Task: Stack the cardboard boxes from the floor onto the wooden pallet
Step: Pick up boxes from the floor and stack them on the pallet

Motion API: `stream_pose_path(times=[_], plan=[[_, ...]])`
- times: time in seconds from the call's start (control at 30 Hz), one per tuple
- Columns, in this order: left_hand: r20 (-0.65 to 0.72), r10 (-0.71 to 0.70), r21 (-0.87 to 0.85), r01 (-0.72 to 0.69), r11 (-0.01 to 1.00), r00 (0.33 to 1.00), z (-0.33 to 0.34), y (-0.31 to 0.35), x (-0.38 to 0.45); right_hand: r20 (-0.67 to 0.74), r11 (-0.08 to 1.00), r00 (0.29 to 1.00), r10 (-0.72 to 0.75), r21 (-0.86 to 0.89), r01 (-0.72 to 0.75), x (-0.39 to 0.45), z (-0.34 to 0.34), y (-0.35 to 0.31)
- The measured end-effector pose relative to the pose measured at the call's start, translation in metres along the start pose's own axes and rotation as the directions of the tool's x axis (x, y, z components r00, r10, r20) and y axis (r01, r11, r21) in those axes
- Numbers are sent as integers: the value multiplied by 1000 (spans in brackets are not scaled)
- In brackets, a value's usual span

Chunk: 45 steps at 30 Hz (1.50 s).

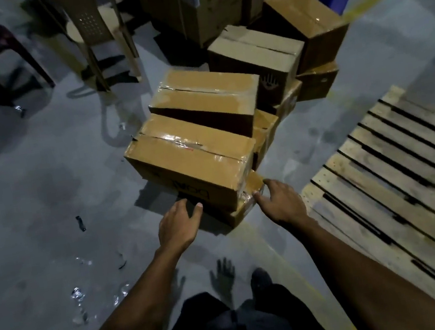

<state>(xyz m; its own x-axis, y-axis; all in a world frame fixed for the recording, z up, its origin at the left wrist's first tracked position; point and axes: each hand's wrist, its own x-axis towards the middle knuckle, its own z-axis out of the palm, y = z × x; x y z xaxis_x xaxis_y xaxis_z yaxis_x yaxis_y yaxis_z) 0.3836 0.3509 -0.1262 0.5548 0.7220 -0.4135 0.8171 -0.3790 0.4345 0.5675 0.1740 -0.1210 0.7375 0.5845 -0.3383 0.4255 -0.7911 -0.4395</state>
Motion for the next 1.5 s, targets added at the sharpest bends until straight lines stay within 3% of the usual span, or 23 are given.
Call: stream_pose_path(times=[0.17,0.3,0.47,0.63,0.77,0.93,1.2,1.37,1.5], plan=[[16,-145,-146,146,978,989,-16,27,60,64,997,996,-56,-42,59,86,-29,-19],[51,-303,-350,301,887,952,-19,31,122,114,992,990,-84,-82,94,159,-31,-42],[217,-439,-593,475,650,872,-12,15,212,162,990,985,-66,-109,84,251,-8,-72],[307,-586,-694,598,401,750,6,-18,297,206,992,979,-3,-121,28,325,23,-94],[412,-619,-696,670,260,669,33,-35,332,256,987,966,39,-162,3,377,48,-92],[477,-640,-757,652,48,602,71,-33,367,301,986,953,40,-167,11,437,85,-81],[369,-744,-855,517,-38,557,139,-17,383,364,979,932,7,-190,67,491,128,-37],[376,-734,-904,396,-158,566,163,-9,379,457,989,889,-38,-108,98,510,124,-24],[396,-737,-913,318,-254,548,171,-12,381,412,977,904,-113,-121,177,506,128,-21]])
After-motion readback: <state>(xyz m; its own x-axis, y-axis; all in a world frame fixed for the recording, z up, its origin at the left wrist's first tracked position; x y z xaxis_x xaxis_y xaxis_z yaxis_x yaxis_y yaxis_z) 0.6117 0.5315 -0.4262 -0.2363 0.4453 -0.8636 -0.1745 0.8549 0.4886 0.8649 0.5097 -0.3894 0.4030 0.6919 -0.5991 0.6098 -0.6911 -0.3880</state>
